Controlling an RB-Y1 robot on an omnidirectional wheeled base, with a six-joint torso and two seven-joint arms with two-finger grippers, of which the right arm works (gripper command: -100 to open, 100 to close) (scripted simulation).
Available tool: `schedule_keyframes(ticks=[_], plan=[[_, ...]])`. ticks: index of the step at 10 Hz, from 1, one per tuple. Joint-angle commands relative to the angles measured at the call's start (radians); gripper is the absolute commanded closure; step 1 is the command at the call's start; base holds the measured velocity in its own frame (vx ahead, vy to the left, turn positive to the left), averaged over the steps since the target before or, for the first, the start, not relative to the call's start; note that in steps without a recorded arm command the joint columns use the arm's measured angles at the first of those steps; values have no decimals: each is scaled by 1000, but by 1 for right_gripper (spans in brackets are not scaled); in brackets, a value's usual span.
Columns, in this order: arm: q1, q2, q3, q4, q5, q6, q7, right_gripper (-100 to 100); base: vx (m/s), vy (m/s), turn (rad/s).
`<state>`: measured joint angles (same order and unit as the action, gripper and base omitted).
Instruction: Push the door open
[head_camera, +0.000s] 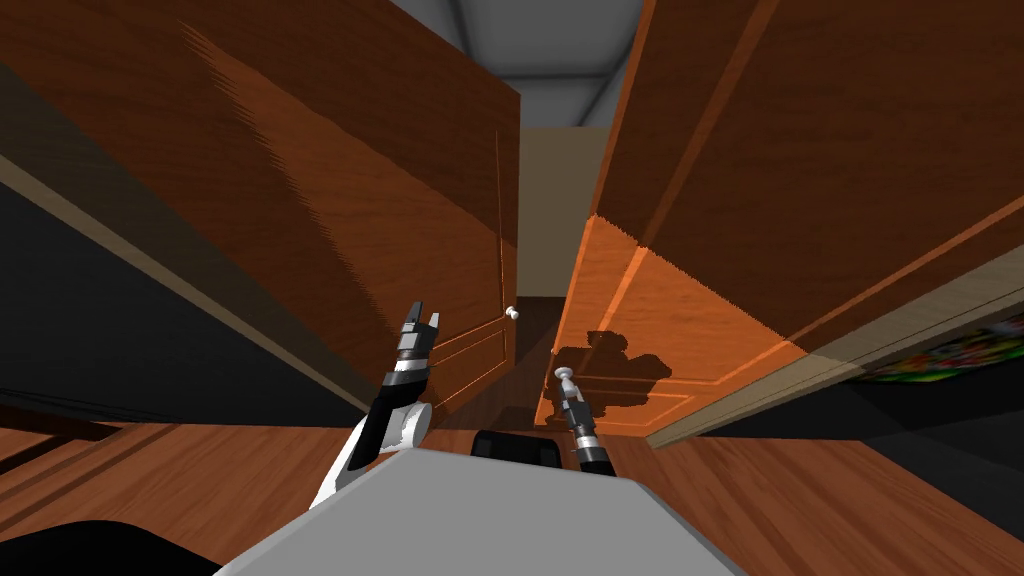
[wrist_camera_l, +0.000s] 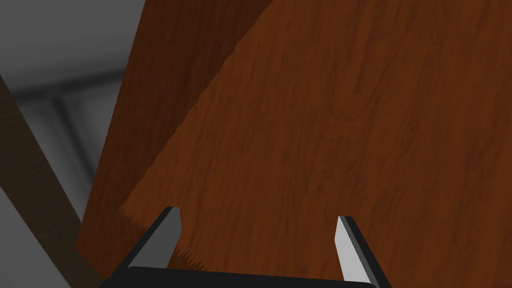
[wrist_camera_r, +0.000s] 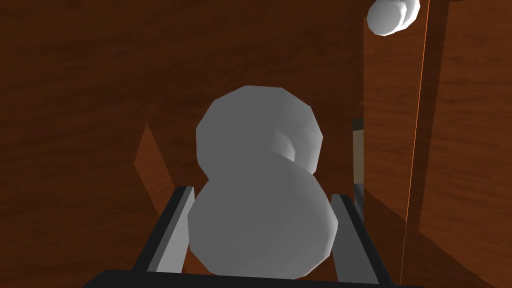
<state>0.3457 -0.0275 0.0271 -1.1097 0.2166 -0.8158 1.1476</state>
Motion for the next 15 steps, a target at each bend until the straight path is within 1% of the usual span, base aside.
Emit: schedule_keyframes(ticks=[1,3,4,6,7,10,11,12,13,14,15], plan=[[0,-10,-10,-13,-16,-8,-29,100,24,-1,46],[-3,-16,-17,-12,-51,-15,-86,100,25,-5,77],[-3,-16,-17,-12,-51,-15,-89,100,15,-5,51],[-6,-22,-26,-9,-95,-23,-149,100,19,3,131],[-6,-22,-26,-9,-95,-23,-161,100,23,-5,36],[-10,-30,-40,-6,-164,-36,-257,100,30,-17,118],[-10,-30,-40,-6,-164,-36,-272,100,37,-21,33],[-12,-32,-45,-5,-189,-41,-309,100,31,-18,78],[-12,-32,-45,-5,-189,-41,-312,100,17,-24,31],[-10,-29,-39,-17,-191,-40,-330,-100,-9,-11,37],[-11,-31,-39,-15,-199,-39,-360,-100,-24,-1,59]])
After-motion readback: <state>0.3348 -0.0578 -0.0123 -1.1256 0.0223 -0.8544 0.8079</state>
